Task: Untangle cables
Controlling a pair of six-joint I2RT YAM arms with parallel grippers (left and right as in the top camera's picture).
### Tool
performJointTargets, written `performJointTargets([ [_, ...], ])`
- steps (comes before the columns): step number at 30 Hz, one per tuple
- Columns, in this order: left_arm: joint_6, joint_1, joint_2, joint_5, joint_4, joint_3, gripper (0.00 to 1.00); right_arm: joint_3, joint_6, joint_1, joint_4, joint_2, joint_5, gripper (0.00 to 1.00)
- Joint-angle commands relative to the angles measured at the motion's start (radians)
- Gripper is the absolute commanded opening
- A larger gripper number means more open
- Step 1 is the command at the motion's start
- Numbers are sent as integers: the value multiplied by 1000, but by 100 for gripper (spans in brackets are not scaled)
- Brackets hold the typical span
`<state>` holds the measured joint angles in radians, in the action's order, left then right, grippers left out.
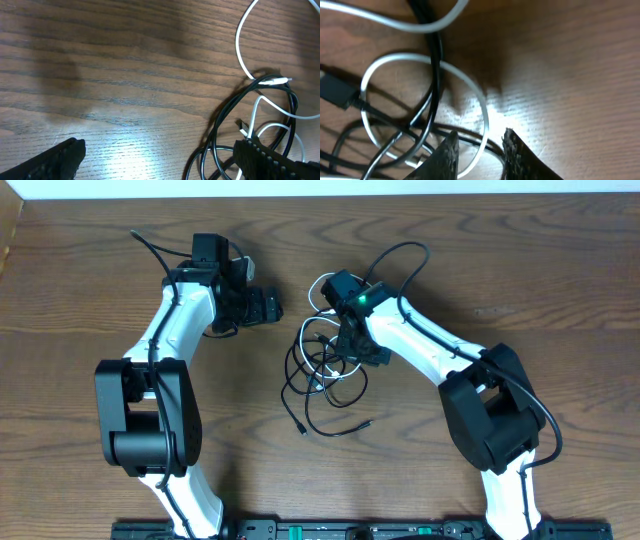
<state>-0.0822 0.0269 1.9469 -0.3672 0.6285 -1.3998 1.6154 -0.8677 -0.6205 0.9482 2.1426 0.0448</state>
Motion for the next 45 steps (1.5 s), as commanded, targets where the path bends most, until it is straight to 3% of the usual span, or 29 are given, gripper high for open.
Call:
performJointTargets([
  [1,-10,-4,-6,6,3,8,98,-26,-18,8,-29,4,42,18],
  [8,-10,-4,-6,6,2,8,98,-58,41,15,-71,4,43,1],
  [12,-10,-4,-6,6,2,8,98,-52,93,35,-70,-3,39,1],
  [19,-10,-4,-6,6,3,8,98,-45,354,77,-74,-92,-151,1],
  [32,-10,-4,-6,6,2,8,98,-45,369,69,-84,-432,-24,1],
  [41,-10,-4,-6,6,2,8,98,-53,369,64,-80,-473,100,1],
  [42,-10,-4,-6,6,2,8,98,-58,369,64,-80,-462,100,5],
  [45,-10,-4,-6,6,2,8,98,-60,390,65,-77,-417,98,40],
])
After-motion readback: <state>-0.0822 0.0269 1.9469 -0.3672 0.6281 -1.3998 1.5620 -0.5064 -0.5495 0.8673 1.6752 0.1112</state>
